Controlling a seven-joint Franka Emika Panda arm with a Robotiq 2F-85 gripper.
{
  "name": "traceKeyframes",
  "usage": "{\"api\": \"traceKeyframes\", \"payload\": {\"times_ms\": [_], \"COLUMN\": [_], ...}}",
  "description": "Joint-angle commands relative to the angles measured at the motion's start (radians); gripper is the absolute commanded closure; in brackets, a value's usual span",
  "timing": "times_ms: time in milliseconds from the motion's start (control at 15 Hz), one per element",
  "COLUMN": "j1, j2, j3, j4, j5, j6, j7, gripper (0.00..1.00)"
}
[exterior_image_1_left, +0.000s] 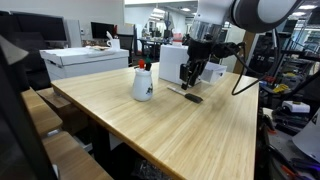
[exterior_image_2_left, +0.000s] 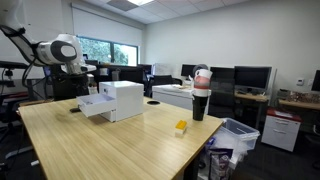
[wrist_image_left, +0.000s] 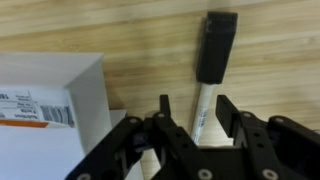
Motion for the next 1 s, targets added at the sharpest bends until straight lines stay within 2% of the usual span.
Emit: {"api": "traceKeyframes", "payload": {"times_ms": [0,200,600,933], "j1": [0.020,0.033,0.054,0.061], "j2": [-0.027,-0.060,-0.139,-0.147], "j3": [-0.001,0.006,0.026,0.018], "j4": [-0.003,-0.011,-0.018,-0.013], "j5": [0.033,0.029,0.024,0.064], "j6": [-0.040,-0.079,-0.201,-0.201], "j7": [-0.047,-0.046,-0.063,-0.152], "gripper": [0.18,0.02,0.00,0.00]}}
